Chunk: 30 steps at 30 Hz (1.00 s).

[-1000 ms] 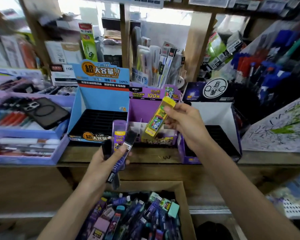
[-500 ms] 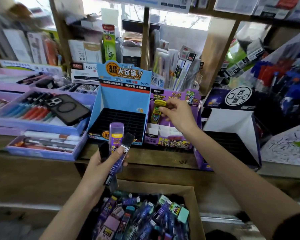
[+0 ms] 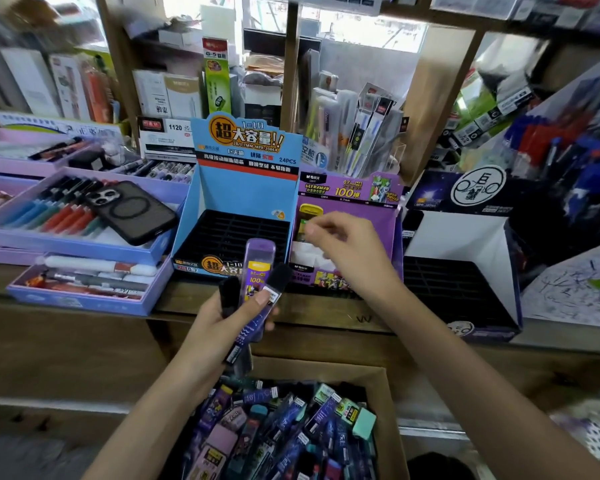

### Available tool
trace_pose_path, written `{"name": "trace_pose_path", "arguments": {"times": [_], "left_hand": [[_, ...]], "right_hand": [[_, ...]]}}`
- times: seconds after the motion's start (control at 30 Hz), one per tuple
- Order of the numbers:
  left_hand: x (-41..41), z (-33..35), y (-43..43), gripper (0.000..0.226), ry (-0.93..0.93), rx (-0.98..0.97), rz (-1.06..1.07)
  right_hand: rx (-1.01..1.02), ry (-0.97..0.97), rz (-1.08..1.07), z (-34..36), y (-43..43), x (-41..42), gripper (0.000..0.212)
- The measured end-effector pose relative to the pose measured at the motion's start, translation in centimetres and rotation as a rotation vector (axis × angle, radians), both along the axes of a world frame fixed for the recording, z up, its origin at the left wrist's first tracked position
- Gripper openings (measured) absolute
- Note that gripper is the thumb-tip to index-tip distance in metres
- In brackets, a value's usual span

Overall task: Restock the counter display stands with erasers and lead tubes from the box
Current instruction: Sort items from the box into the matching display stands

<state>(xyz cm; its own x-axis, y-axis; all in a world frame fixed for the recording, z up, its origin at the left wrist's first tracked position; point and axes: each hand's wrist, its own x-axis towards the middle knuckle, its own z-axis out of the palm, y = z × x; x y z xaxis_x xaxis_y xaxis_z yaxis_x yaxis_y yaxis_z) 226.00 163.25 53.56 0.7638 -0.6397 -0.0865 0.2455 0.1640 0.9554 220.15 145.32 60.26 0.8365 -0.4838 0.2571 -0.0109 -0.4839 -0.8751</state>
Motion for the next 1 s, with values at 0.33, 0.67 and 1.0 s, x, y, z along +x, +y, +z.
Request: {"name": "trace_pose_path", "arguments": {"times": [0.33, 0.67, 1.0], "left_hand": [[-1.0, 0.1, -1.4, 0.042, -0.099, 0.012, -0.107], [-0.1, -0.3, -0.8, 0.039, -0.131, 0.065, -0.072], [-0.3, -0.3, 0.0, 0.033, -0.134, 0.073, -0.070]], "right_hand": [[0.403, 0.083, 0.086, -0.1, 0.5, -0.9, 0.008], [0.107, -0.239, -0.272, 3.3, -5.6, -1.1, 0.022], [-0.155, -0.187, -0.269, 0.5, -5.4, 1.3, 0.018]]}}
